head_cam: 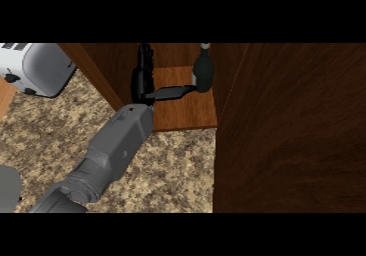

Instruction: Pick up the wine, place it into the cabinet and close the cabinet

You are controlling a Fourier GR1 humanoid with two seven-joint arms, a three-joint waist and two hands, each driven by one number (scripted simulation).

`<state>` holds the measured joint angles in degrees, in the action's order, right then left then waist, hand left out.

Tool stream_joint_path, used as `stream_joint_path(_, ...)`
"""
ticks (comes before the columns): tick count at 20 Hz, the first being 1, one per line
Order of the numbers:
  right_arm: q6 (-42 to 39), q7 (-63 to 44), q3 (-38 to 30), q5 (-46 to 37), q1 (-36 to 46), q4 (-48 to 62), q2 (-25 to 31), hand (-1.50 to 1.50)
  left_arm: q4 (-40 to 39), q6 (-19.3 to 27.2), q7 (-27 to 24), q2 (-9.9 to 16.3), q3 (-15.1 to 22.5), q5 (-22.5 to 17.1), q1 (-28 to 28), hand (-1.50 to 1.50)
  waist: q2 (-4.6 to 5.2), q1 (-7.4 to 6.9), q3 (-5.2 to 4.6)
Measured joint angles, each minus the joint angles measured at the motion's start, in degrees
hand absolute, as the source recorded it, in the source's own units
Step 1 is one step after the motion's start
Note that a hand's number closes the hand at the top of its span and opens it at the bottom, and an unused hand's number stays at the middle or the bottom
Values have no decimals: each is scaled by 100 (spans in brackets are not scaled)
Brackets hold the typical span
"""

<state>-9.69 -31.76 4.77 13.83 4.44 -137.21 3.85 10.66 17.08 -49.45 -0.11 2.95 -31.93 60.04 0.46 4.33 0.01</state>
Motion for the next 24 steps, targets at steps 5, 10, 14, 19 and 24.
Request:
stream_joint_path(5, 67, -104, 60, -21, 89, 4, 11, -150, 469, 60, 32, 9, 559, -487, -460, -150, -35, -32, 3)
stream_joint_path(10, 78, -23, -2, -37, -12, -9, 17, -150, 1410, 437, 139, 11, 1441, -1017, -1251, -150, -56, -165, -1)
stream_joint_path(14, 127, -147, -195, -33, 121, -32, 130, -150, 2471, 1164, 330, 12, 2338, -1437, -1808, -150, -68, -230, -1)
stream_joint_path(19, 167, -48, -92, -80, -63, -56, 77, -150, 3688, 1871, 386, 14, 3126, -1438, -2615, -150, -73, -349, -1)
stream_joint_path(24, 213, -12, -126, -164, -45, -41, 95, -150, 4787, 2407, 527, 31, 3607, -1079, -3301, -150, -71, -417, 1)
